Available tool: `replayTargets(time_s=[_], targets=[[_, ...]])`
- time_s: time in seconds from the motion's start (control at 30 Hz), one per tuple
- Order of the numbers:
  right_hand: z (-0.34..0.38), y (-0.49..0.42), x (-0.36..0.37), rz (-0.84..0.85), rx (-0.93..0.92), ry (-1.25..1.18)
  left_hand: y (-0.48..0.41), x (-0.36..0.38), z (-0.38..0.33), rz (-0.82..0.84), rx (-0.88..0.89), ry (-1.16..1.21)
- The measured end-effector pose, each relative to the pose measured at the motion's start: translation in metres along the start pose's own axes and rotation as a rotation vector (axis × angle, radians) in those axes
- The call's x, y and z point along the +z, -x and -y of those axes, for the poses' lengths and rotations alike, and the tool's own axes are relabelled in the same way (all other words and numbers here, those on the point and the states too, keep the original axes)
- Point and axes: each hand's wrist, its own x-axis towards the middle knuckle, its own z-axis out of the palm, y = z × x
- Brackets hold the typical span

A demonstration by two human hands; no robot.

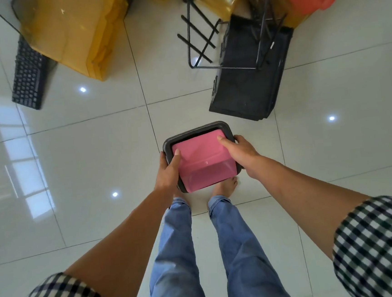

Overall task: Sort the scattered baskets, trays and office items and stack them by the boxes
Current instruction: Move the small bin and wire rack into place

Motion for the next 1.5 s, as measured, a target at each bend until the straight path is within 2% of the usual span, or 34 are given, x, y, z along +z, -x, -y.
replayTargets(time_s=[0.43,0.7,1.0,1.2,1.37,1.5], targets=[[0.035,0.179,-0.087,-0.013,-0.163,-0.252,0.166,-0.03,-0.112,0.123,0.273,-0.205],[0.031,0.227,-0.131,-0.183,-0.212,-0.435,0.215,0.018,-0.145,0.157,0.407,-0.227],[0.027,0.255,-0.194,-0.331,-0.176,-0.606,0.244,0.078,-0.198,0.225,0.545,-0.344],[0.02,0.282,-0.218,-0.487,-0.146,-0.798,0.261,0.111,-0.232,0.379,0.634,-0.437],[0.014,0.307,-0.215,-0.643,-0.099,-0.981,0.277,0.128,-0.258,0.633,0.693,-0.587],[0.008,0.333,-0.184,-0.77,-0.036,-1.146,0.286,0.127,-0.27,0.809,0.753,-0.772]])
